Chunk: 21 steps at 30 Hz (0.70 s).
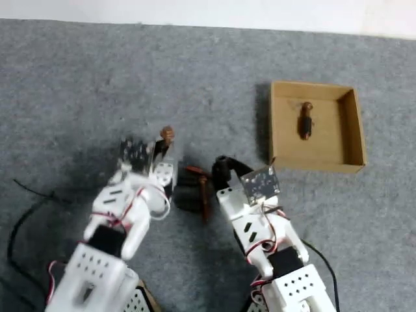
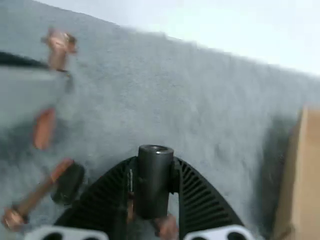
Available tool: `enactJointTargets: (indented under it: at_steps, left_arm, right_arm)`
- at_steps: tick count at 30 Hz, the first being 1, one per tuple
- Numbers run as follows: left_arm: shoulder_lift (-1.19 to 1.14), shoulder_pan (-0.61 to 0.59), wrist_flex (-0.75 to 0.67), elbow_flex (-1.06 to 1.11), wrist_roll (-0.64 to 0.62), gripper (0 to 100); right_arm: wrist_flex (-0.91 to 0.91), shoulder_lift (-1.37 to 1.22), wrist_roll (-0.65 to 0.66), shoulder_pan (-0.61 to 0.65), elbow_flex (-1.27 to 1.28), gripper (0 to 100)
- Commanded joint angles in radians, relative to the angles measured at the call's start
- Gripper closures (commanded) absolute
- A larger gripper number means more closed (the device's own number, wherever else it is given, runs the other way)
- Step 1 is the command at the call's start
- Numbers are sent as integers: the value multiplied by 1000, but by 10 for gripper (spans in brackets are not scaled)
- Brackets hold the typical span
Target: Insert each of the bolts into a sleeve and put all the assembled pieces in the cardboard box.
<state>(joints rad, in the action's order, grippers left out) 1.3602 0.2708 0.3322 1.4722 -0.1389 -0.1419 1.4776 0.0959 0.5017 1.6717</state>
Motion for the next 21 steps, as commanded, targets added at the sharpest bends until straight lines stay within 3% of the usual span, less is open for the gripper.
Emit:
enactJointTargets:
  at_steps: [1, 6, 13, 18, 21]
  left_arm:
    - [246, 25, -28, 50, -3, 994]
    - [501, 25, -32, 137, -3, 994]
    - [432, 27, -213, 163, -3, 994]
    - [432, 179, -367, 226, 3, 992]
    - [432, 199, -391, 225, 3, 992]
  right_arm:
    - [142, 10, 78, 21, 131, 993]
    - [136, -5, 172, 35, 159, 993]
    - [97, -7, 178, 99, 159, 993]
    - [87, -7, 180, 124, 159, 993]
    - [87, -7, 180, 124, 159, 993]
